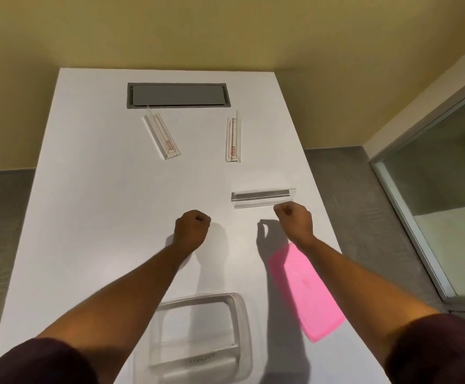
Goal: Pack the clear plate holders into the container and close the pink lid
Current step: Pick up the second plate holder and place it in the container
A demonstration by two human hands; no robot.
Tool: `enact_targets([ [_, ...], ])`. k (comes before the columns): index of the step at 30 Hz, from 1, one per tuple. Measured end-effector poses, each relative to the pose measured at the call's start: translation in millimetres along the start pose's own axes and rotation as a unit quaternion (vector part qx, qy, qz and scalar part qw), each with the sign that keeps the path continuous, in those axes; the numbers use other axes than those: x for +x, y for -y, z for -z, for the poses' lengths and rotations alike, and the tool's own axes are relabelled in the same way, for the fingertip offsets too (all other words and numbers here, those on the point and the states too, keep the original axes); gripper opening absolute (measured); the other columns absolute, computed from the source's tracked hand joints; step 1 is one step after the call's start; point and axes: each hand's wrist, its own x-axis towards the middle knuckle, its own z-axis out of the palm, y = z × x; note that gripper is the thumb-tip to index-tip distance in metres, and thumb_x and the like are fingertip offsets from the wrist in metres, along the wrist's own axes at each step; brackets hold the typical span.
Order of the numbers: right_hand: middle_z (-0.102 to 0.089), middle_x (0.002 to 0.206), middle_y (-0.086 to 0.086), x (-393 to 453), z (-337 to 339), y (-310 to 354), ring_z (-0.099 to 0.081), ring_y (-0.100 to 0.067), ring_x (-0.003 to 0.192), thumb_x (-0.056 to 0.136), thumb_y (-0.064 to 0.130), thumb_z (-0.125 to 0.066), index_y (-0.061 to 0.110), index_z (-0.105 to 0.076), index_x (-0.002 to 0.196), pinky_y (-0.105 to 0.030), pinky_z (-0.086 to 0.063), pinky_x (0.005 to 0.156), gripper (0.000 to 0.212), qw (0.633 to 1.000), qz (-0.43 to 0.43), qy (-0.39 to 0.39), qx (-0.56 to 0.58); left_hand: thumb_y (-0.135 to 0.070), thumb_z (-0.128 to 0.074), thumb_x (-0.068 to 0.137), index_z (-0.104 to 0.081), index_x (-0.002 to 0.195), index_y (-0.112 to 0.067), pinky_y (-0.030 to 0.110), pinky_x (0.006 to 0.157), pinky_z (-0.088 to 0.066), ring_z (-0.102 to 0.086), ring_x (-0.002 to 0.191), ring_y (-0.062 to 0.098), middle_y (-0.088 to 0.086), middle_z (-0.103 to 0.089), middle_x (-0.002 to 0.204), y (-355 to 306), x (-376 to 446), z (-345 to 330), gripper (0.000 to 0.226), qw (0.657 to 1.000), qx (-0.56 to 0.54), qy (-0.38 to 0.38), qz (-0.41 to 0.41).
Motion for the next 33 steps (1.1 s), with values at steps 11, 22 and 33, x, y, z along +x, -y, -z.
enact_targets([
  [11, -0.056, 0.142, -0.014, 106.8, 10.4, -39.0, -0.059, -0.027, 0.128, 0.099, 0.026, -0.063, 0.017, -0.055, 0.144, -0.047, -0.047, 0.111, 0.046, 0.994, -0.081, 0.026, 0.065, -0.030, -0.057, 0.095, -0.050, 0.140, -0.016, 0.044, 0.111, -0.044, -0.056, 0.128, 0.035, 0.010, -0.058, 0.137, -53.1, 89.3, -78.2, 0.048, 0.989, -0.064, 0.093, 0.093],
  [22, -0.080, 0.103, 0.000, 90.6, 3.6, -50.9, -0.074, -0.018, 0.095, 0.090, 0.023, -0.075, 0.021, -0.078, 0.114, -0.036, -0.055, 0.091, 0.025, 0.998, -0.021, -0.057, 0.019, -0.036, -0.055, 0.083, -0.068, 0.099, -0.022, 0.029, 0.071, -0.043, -0.058, 0.080, 0.023, 0.007, -0.071, 0.094, -61.9, 78.3, -84.6, 0.025, 0.994, -0.041, 0.084, 0.054],
  [33, -0.082, 0.100, 0.004, -23.1, -2.3, -26.0, -0.076, -0.013, 0.093, 0.084, 0.019, -0.083, 0.020, -0.082, 0.105, -0.035, -0.059, 0.091, 0.021, 0.994, 0.089, -0.055, 0.034, -0.021, -0.062, 0.098, -0.044, 0.149, -0.023, 0.041, 0.117, -0.038, -0.045, 0.139, 0.025, 0.004, -0.043, 0.154, -37.4, 0.1, -14.2, 0.055, 0.993, -0.119, -0.014, -0.002],
])
